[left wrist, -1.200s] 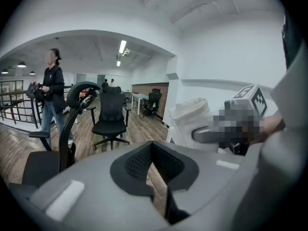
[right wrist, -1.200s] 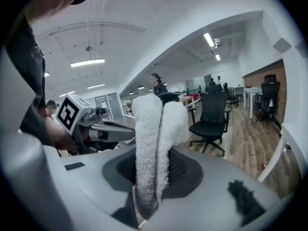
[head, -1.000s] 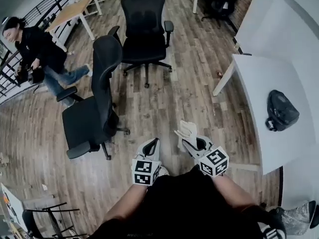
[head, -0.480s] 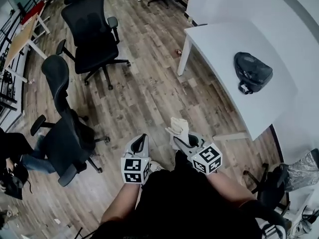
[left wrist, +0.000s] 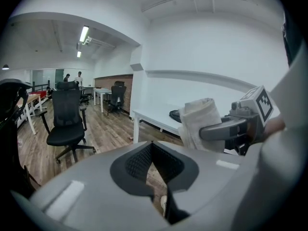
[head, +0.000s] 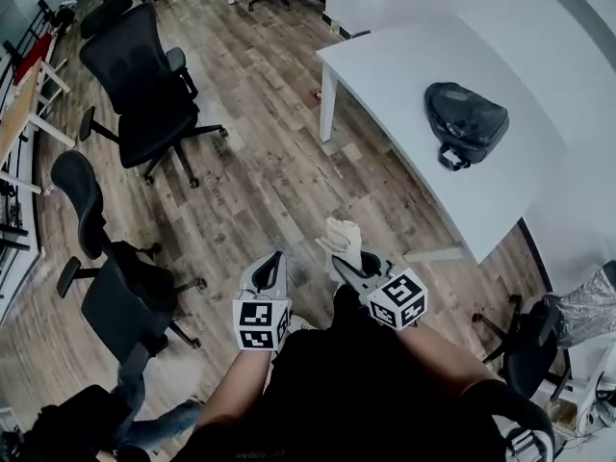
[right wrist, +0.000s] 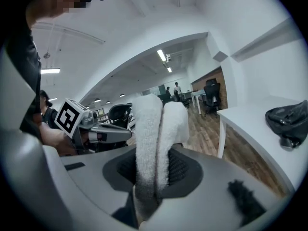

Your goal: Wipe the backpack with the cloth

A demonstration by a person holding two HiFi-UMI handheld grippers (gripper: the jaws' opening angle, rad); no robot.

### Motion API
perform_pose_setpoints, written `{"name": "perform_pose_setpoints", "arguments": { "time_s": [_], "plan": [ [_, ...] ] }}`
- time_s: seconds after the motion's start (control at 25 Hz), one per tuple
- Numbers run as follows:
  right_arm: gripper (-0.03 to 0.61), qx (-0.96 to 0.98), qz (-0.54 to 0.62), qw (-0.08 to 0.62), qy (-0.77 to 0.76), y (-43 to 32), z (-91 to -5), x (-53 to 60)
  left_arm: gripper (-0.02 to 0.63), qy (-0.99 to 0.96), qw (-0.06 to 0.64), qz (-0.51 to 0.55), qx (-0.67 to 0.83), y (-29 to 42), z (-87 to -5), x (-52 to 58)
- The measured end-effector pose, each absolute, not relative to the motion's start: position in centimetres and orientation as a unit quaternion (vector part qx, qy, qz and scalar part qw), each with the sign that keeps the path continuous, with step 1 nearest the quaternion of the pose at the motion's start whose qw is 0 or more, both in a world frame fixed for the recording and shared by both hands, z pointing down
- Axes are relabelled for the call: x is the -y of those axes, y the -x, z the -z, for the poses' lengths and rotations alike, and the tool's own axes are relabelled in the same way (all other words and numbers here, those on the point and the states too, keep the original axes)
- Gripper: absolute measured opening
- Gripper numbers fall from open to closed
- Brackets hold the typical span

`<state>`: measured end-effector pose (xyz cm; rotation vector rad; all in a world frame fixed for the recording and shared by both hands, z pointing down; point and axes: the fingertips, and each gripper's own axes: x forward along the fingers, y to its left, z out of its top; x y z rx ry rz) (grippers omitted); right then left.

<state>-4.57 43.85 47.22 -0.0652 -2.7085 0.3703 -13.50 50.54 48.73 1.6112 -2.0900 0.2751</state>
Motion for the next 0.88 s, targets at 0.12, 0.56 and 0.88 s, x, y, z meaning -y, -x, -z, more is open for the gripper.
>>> {"name": "perform_pose_setpoints", "arguments": {
  "time_s": [0.12, 0.56, 0.88],
  "plan": [
    [0.094, 0.971, -0.136, 0.197, 0.017, 4.6, -47.3, -41.2, 0.007, -0.594, 0.240, -0.107, 0.761, 13.4, -48.7, -48.1],
    [0.094, 0.972, -0.151, 0.177, 0.003, 5.0, -47.0, -32.6, 0.007, -0.622, 0.234, -0.123, 0.737, 13.2, -48.9, -37.6],
    [0.094, 0.976, -0.151, 0.157, -0.012, 4.2, -46.1, -25.4, 0.008, -0.652, 0.202, -0.128, 0.720, 12.1, -47.1, -28.2]
  ]
}}
